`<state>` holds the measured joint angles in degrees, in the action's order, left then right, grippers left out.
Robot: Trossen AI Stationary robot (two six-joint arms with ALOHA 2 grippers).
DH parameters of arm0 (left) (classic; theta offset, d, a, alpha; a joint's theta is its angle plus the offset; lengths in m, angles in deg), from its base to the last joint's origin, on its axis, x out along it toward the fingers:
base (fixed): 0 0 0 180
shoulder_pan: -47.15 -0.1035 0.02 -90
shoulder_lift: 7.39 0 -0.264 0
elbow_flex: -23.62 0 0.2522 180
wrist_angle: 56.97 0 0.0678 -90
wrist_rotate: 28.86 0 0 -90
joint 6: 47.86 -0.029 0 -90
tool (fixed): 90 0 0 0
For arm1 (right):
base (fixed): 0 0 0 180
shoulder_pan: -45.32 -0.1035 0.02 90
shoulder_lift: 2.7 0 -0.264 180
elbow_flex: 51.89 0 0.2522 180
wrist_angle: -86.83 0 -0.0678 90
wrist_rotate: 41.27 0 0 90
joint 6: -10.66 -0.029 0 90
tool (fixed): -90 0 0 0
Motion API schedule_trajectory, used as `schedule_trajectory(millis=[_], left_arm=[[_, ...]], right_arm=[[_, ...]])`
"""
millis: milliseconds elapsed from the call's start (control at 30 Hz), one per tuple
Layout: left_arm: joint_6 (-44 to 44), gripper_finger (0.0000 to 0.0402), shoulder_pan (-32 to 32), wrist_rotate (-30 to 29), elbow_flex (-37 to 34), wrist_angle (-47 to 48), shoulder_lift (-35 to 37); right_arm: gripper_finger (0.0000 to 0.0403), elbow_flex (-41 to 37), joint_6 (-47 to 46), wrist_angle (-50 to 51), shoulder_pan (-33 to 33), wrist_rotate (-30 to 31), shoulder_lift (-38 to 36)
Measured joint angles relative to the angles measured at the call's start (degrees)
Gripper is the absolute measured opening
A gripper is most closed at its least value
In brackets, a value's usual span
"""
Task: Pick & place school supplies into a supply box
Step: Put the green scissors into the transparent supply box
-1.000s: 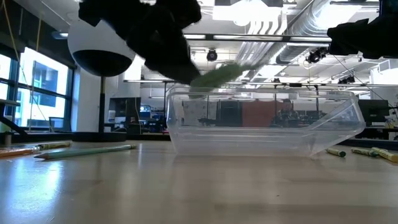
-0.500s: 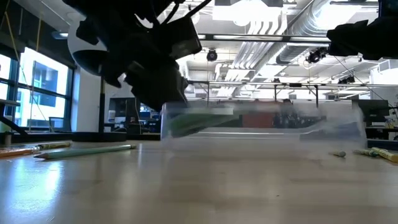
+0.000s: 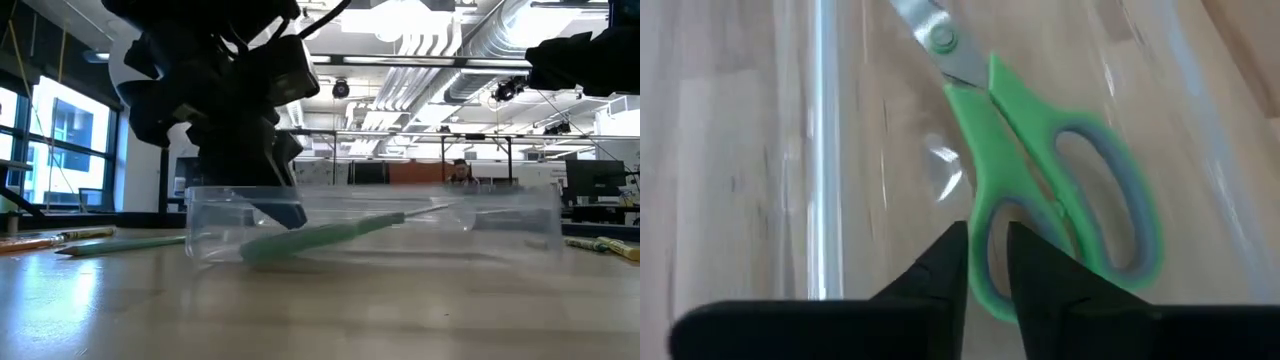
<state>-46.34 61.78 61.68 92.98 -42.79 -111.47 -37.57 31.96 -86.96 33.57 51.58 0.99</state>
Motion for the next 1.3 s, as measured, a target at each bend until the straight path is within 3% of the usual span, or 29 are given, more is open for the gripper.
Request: schedule_trajectory(millis=[267,567,833,1067,1300], left_arm=[[-1.21,0.0134,0.00,-0.02,-0.04,-0.35,-0.06],[-10.56,0.0111,0.04,3.84,-0.02,0.39,-0.06],[-10.29,0.0099,0.00,0.37,0.10,-4.29,-0.06],[-10.04,0.0100,0.00,0.37,5.48,-2.88,-0.06],[2.35,0.0089,0.00,0.43,11.86,-0.68,-0.06]], right_arm=[[0.0002,0.00,0.00,-0.02,0.01,0.00,0.00],[0.0002,0.00,0.00,-0.02,0.01,0.00,0.00],[0.0003,0.00,0.00,-0.02,0.00,0.00,0.00],[0.0002,0.00,0.15,-0.02,0.00,0.00,-0.02],[0.0002,0.00,0.15,-0.02,0.01,0.00,0.00]])
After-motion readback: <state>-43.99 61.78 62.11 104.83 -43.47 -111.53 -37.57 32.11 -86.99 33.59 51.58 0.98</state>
